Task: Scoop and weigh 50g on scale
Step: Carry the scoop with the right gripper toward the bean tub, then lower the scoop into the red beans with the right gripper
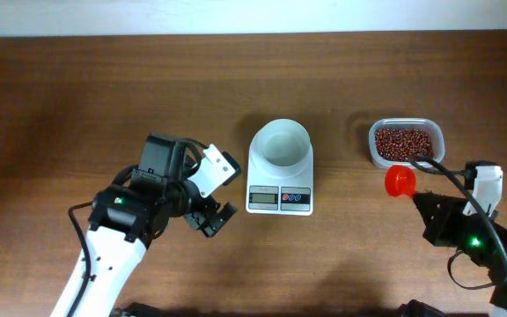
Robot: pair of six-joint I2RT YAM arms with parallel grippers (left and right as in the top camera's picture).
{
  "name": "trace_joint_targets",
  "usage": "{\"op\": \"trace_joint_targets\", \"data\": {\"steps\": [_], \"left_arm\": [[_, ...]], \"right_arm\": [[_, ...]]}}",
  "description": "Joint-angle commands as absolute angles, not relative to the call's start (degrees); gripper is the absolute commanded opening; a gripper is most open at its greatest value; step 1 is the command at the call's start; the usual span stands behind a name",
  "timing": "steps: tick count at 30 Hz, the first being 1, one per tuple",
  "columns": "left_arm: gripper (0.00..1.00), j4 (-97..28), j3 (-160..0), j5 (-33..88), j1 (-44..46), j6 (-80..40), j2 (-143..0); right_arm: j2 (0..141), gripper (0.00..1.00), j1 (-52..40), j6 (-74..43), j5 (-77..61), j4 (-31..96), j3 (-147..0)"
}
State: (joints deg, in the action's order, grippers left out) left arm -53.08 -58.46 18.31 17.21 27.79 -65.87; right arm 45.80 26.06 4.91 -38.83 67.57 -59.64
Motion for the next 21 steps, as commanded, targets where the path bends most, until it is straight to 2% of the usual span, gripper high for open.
{"op": "trace_joint_targets", "data": {"steps": [1, 10, 12, 16, 21], "left_arm": [[0.99, -53.23, -59.46, 17.96, 16.97, 29.23, -65.89], [0.99, -53.65, -59.46, 16.69, 16.97, 29.23, -65.89], [0.99, -53.65, -59.46, 16.69, 16.97, 29.23, -65.89], [0.99, -53.65, -59.46, 16.69, 16.97, 29.23, -65.89], [0.99, -53.65, -59.46, 16.69, 16.97, 29.26, -65.89]], "right_arm": [[45.63, 0.04, 26.22, 5.58, -39.42, 68.2, -60.66], [45.65, 0.04, 26.22, 5.56, -39.46, 68.18, -60.66], [45.65, 0.04, 26.22, 4.93, -42.24, 68.18, -60.66], [45.65, 0.04, 26.22, -3.68, -45.12, 67.57, -60.66], [45.63, 0.04, 26.22, -3.88, -54.24, 70.61, -60.66]]}}
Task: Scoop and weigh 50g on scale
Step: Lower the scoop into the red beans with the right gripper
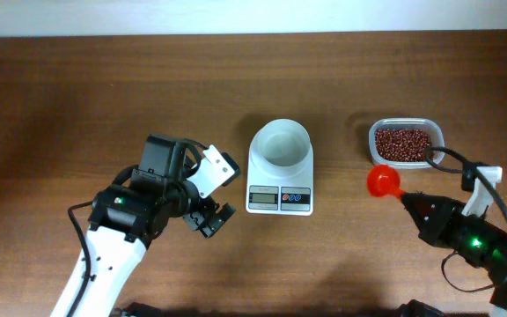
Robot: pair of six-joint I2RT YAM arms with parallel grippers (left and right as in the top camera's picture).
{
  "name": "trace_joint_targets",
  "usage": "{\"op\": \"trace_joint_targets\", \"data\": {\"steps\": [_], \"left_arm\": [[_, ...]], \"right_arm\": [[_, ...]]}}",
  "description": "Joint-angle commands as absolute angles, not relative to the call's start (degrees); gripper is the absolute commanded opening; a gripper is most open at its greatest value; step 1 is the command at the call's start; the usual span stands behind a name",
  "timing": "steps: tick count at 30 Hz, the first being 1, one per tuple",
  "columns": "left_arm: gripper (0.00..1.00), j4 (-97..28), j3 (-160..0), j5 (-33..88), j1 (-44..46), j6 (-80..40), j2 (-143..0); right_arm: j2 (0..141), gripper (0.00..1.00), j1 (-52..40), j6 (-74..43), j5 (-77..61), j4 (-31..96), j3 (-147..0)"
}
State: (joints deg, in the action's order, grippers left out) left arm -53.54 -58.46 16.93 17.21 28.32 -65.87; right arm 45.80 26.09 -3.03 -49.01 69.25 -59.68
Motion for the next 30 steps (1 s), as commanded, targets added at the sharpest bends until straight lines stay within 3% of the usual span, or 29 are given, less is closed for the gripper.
{"op": "trace_joint_targets", "data": {"steps": [1, 18, 30], "left_arm": [[0.99, -53.65, -59.46, 16.69, 16.97, 29.23, -65.89], [0.99, -53.65, -59.46, 16.69, 16.97, 29.26, -65.89], [0.99, -53.65, -59.46, 16.69, 16.97, 29.23, -65.89]], "right_arm": [[45.63, 0.04, 26.22, -3.86, -54.24, 72.38, -60.66], [45.65, 0.04, 26.22, -3.46, -54.39, 75.02, -60.64], [45.65, 0.04, 26.22, -3.46, -54.39, 68.53, -60.64]]}}
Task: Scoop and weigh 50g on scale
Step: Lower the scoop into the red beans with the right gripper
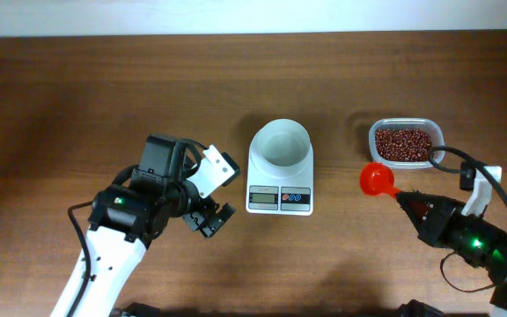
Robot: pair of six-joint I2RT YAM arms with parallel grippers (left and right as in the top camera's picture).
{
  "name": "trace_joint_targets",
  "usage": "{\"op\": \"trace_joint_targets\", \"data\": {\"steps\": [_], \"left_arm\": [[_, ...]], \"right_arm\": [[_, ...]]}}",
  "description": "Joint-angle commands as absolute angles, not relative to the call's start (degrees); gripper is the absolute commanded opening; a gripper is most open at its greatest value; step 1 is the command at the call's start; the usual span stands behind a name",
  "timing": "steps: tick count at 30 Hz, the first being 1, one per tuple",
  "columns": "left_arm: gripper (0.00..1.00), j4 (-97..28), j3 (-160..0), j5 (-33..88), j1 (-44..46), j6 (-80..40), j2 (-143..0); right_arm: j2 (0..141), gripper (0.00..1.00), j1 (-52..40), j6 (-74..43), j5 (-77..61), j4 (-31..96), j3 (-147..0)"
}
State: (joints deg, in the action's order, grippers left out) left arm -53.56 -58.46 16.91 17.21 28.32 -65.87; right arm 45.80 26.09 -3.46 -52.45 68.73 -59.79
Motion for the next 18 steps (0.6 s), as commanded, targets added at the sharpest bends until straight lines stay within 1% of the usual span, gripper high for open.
{"op": "trace_joint_targets", "data": {"steps": [1, 8, 11, 13, 18], "left_arm": [[0.99, -53.65, -59.46, 16.69, 16.97, 29.23, -65.89], [0.99, -53.65, -59.46, 16.69, 16.97, 29.23, -65.89], [0.99, -53.65, -59.46, 16.69, 16.97, 29.23, -65.89], [0.99, -53.65, -59.46, 16.69, 16.97, 29.23, -65.89], [0.99, -53.65, -59.46, 16.69, 16.97, 29.23, -65.89]], "right_arm": [[45.65, 0.04, 26.22, -3.46, -54.87, 68.53, -60.64], [45.76, 0.04, 26.22, -3.46, -54.87, 67.9, -60.64], [46.59, 0.04, 22.92, -3.44, -54.13, 66.11, -60.64], [46.94, 0.04, 19.25, -3.46, -47.55, 66.13, -60.64], [47.53, 0.04, 13.74, -3.49, -29.98, 65.71, -60.66]]}}
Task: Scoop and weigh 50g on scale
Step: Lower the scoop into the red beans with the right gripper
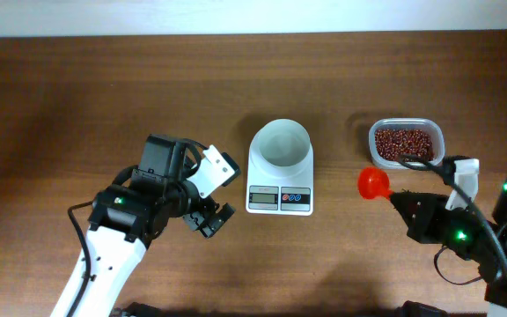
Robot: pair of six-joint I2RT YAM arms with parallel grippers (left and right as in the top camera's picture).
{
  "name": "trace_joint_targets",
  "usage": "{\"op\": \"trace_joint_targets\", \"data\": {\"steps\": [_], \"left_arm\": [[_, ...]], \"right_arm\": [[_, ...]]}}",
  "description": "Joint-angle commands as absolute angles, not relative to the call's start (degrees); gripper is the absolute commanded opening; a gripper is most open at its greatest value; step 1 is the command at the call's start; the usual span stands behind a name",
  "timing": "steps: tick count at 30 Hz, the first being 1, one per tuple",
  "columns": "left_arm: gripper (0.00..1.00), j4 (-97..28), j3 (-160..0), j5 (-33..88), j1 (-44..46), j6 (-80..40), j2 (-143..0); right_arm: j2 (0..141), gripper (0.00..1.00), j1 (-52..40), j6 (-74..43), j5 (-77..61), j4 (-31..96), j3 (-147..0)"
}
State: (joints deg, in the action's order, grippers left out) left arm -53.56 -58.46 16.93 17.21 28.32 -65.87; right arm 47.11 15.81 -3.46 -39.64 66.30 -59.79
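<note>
A white scale (280,195) stands mid-table with an empty white bowl (281,145) on it. To its right a clear tub of red beans (404,143) rests on the wood. My right gripper (401,198) is shut on the handle of a red scoop (375,183), whose round cup hangs just below the tub's left corner, between tub and scale. My left gripper (216,218) sits left of the scale, open, with nothing between its fingers.
The brown wooden table (77,97) stretches bare to the left and back. Black cables (447,167) loop from the right arm close to the tub's lower right edge.
The right arm has shifted a little up and left, and the red scoop with it by a few pixels. The left arm stays where it was.
The scoop's cup first sat at the tub's lower edge, held by my right gripper. Then it lay further left and lower, clear of the tub. It has since edged leftward toward the scale. The left arm stayed still throughout.
</note>
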Motion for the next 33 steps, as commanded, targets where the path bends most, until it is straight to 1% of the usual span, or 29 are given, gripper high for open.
{"op": "trace_joint_targets", "data": {"steps": [1, 4, 8, 10, 14, 17, 22, 25, 33], "left_arm": [[0.99, -53.65, -59.46, 16.69, 16.97, 29.26, -65.89], [0.99, -53.65, -59.46, 16.69, 16.97, 29.23, -65.89], [0.99, -53.65, -59.46, 16.67, 16.97, 29.23, -65.89], [0.99, -53.65, -59.46, 16.69, 16.97, 29.23, -65.89], [0.99, -53.65, -59.46, 16.69, 16.97, 29.23, -65.89], [0.99, -53.65, -59.46, 16.69, 16.97, 29.23, -65.89], [0.99, -53.65, -59.46, 16.69, 16.97, 29.23, -65.89], [0.99, -53.65, -59.46, 16.69, 16.97, 29.23, -65.89], [0.99, -53.65, -59.46, 16.67, 16.97, 29.23, -65.89]], "right_arm": [[47.99, 0.04, 13.13, -3.46, -27.59, 65.25, -60.66], [50.02, 0.04, 13.15, -3.44, -18.83, 63.2, -60.66], [54.85, 0.04, 13.15, -3.14, -18.15, 59.64, -60.69], [57.89, 0.04, 13.15, 0.16, -18.37, 57.01, -60.69], [64.53, 0.04, 13.15, 1.39, -17.61, 51.88, -61.63], [68.38, 0.04, 13.15, 3.22, -13.96, 50.28, -63.79], [75.92, 0.04, 13.15, 3.22, -7.46, 49.34, -71.94], [79.85, 0.04, 13.15, 3.25, -2.63, 48.84, -72.12], [90.0, 0.04, 12.71, 7.29, -1.26, 46.78, -72.14]]}}
